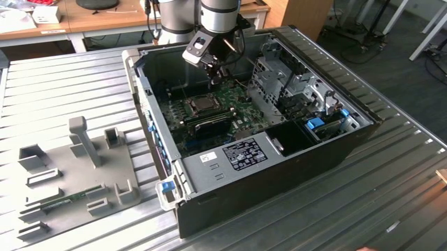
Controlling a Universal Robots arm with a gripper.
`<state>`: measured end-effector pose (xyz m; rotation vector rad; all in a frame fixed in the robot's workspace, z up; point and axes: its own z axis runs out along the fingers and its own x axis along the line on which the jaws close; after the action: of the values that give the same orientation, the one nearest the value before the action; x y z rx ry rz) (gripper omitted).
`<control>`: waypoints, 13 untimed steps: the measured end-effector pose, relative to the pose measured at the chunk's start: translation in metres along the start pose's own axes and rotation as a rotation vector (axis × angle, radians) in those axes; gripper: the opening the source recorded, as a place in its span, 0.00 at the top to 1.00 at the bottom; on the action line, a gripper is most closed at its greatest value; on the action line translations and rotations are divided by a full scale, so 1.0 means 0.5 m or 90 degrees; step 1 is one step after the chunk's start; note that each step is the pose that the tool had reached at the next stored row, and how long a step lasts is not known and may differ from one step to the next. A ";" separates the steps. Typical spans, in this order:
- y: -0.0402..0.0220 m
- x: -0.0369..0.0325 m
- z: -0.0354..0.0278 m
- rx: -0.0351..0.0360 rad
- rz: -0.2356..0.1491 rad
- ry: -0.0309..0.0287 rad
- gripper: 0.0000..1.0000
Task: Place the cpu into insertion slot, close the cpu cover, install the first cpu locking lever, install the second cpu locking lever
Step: 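Close the cpu cover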
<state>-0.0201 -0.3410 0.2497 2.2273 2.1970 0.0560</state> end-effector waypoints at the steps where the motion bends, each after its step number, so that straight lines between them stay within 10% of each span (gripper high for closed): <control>1: 0.000 0.000 0.000 0.0000 0.000 0.0000 0.90; 5: 0.000 0.000 0.000 0.0001 -0.006 0.0003 0.90; 13: 0.000 0.000 0.001 0.0016 -0.096 0.0033 0.90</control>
<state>-0.0201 -0.3409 0.2494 2.0571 2.3608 0.0575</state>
